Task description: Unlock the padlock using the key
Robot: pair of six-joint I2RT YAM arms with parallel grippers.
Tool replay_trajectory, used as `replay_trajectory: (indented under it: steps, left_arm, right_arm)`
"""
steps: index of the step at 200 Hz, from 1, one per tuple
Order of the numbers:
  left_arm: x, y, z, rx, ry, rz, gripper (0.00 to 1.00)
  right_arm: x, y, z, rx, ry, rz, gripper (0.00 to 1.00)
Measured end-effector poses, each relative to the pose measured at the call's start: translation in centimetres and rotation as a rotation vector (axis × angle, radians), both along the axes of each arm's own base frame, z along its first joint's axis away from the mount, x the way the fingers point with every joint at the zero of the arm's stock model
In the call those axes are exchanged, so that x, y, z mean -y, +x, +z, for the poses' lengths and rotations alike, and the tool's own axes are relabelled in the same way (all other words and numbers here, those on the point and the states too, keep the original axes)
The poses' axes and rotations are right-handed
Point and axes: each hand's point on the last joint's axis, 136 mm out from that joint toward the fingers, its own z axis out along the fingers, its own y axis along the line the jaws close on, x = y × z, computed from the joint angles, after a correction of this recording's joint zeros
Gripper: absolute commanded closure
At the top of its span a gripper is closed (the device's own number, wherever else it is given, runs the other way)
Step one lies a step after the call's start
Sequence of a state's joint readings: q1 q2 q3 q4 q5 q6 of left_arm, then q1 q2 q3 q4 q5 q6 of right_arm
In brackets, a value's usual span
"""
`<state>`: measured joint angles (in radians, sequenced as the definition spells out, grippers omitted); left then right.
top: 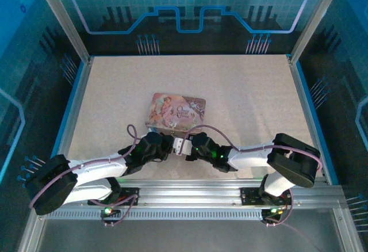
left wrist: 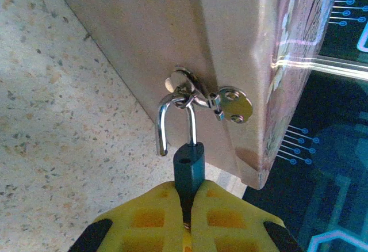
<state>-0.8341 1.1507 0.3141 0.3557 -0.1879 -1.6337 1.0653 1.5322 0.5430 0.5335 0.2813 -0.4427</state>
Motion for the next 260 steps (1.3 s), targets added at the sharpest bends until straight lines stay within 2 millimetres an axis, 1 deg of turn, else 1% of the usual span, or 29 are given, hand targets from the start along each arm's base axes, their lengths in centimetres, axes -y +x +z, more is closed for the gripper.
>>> replay_trajectory:
  steps: [57,99,212,260]
  left_arm:
    - [0.2,0.2,0.0,-0.005,-0.013,0.009,0.92]
    - [0.4,0.4,-0.1,-0.005,-0.016,0.01,0.92]
    - [1.7,1.6,0.0,0.003,-0.031,0.006,0.93]
    - [1.9,1.7,0.0,0.007,-0.036,0.007,0.93]
  right_arm:
    - [0.2,0.3,0.0,-0.022,0.032,-0.029,1.0]
    - [0.4,0.5,-0.1,-0.086,0.081,-0.06,1.0]
    - [1.8,1.4,0.0,-0.557,0.363,-0.192,1.0]
    - [1.9,1.4,0.0,-0.696,0.433,-0.248,1.0]
